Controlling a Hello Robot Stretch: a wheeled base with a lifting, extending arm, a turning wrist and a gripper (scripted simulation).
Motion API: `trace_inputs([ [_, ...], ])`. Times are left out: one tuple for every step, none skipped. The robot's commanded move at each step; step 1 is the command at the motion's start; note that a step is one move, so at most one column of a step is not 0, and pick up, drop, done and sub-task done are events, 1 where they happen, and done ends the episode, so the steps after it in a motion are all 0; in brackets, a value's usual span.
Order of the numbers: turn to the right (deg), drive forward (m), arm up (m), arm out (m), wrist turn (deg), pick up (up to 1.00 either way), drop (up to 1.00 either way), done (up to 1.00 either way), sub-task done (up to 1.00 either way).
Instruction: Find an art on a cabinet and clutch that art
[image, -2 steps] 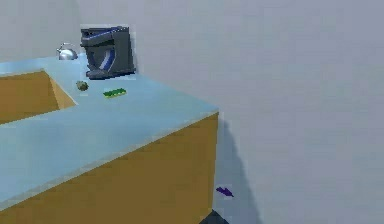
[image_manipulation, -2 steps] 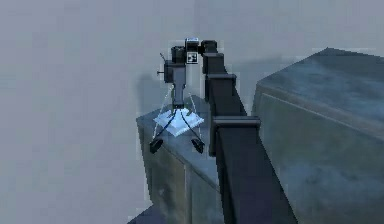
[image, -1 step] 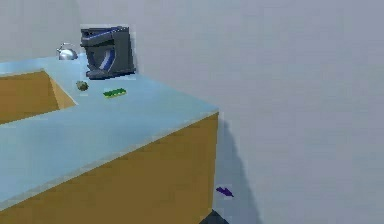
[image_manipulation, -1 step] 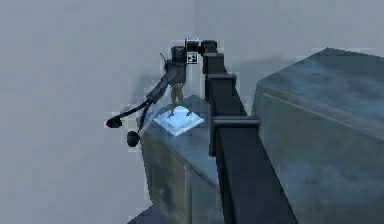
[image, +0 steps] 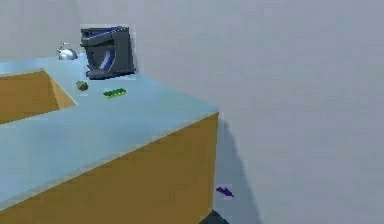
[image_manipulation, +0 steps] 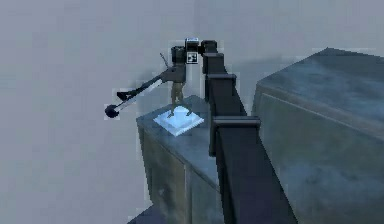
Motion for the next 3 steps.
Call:
trace_inputs([
  [0.0, 0.00, 0.00, 0.00, 45.0, 0.00, 0.00, 0.00, 0.00],
  [0.0, 0.00, 0.00, 0.00, 30.0, 0.00, 0.00, 0.00, 0.00],
  [0.0, 0.00, -0.26, 0.00, 0.0, 0.00, 0.00, 0.00, 0.00],
])
